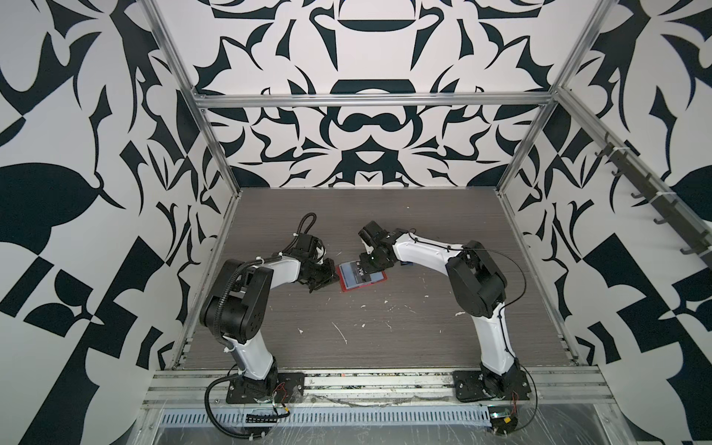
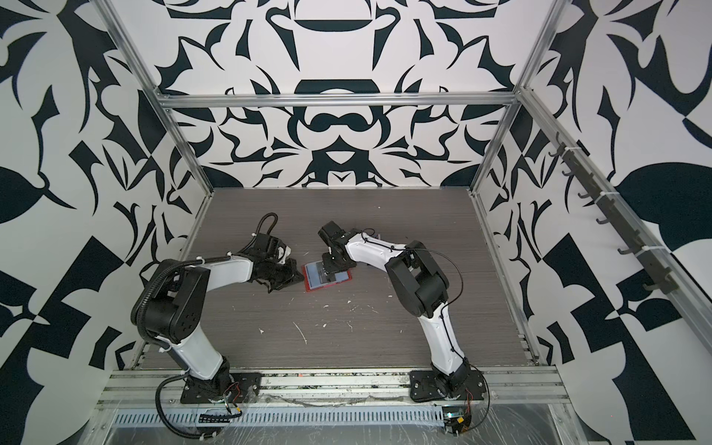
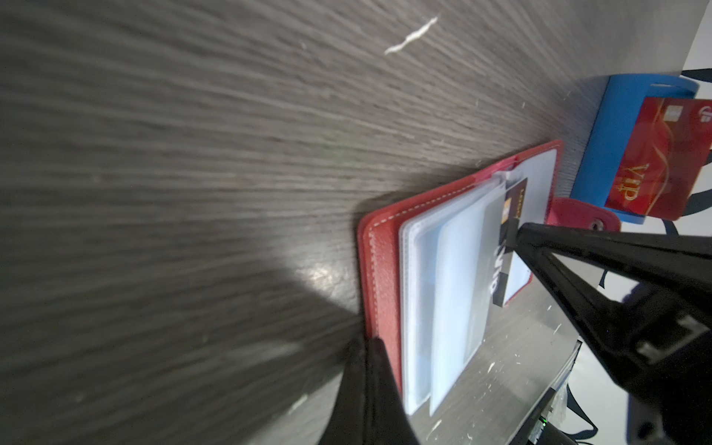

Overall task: Insert credit cards into a card holder
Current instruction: Insert the credit card into the card slot.

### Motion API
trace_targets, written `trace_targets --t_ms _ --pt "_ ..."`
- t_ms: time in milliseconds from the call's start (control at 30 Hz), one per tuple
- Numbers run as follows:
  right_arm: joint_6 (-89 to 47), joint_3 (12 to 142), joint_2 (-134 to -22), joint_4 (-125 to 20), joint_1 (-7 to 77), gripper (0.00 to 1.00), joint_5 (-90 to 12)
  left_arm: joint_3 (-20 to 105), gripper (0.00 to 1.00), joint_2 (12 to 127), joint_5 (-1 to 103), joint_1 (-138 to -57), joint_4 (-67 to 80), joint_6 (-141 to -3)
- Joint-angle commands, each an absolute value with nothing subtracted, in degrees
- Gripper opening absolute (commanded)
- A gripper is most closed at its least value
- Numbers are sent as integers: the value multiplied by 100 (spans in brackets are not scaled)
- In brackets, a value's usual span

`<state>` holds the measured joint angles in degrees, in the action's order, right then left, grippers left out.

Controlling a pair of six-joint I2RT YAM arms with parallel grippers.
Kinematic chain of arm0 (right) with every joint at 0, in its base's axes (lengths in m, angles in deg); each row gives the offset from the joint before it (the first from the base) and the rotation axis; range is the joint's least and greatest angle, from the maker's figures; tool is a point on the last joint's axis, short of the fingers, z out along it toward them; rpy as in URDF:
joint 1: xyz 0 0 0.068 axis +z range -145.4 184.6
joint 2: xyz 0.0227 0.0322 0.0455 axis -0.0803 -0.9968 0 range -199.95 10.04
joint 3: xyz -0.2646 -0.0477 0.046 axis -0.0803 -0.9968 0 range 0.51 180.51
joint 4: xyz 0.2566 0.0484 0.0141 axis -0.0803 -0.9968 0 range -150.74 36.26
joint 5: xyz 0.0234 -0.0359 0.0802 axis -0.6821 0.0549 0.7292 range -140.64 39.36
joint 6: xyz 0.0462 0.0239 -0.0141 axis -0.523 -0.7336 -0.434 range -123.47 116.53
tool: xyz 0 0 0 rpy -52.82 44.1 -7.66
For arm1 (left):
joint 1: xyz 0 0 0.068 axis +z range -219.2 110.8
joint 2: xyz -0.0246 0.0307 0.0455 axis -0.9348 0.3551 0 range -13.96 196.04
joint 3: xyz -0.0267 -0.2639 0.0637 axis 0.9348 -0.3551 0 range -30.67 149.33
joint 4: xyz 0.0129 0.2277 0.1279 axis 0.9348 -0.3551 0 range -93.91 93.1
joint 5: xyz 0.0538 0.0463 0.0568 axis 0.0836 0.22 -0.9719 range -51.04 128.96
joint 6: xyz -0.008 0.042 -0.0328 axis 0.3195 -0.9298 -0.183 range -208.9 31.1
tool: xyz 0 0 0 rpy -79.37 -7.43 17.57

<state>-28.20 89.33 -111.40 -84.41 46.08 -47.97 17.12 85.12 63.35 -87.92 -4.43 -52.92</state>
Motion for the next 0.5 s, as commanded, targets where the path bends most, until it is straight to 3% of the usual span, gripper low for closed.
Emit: trace_targets --t_ms 0,467 --pt "-2741 9018 -11160 -8484 4642 2 -4399 1750 0 8755 6199 -8803 -886 -5359" --pt "-2834 8845 -11082 -8016 4640 0 -3723 1758 0 8789 6207 -8810 -894 -5366"
